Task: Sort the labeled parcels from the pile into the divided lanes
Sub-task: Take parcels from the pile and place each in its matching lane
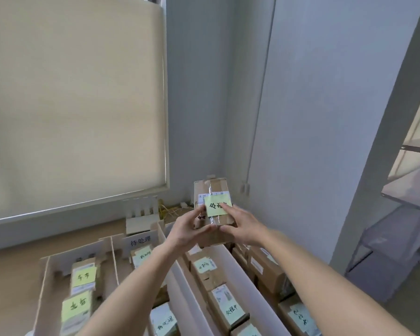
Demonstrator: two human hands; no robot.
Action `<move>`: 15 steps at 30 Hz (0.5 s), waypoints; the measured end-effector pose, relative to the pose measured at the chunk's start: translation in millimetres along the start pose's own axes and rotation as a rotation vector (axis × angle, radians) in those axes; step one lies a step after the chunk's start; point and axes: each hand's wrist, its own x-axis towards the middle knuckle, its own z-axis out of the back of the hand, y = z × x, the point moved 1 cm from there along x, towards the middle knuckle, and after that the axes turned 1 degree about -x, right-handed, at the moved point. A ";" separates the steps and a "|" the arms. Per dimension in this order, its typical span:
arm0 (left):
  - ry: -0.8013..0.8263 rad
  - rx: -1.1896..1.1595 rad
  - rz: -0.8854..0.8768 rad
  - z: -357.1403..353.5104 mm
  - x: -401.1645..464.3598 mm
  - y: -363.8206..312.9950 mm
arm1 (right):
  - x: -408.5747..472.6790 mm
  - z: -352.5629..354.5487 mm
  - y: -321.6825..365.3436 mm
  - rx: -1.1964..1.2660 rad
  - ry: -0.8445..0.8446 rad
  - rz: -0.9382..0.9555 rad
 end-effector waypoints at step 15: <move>-0.161 0.142 0.376 -117.6 102.2 141.3 | 173.0 -106.3 -160.7 0.094 0.336 0.185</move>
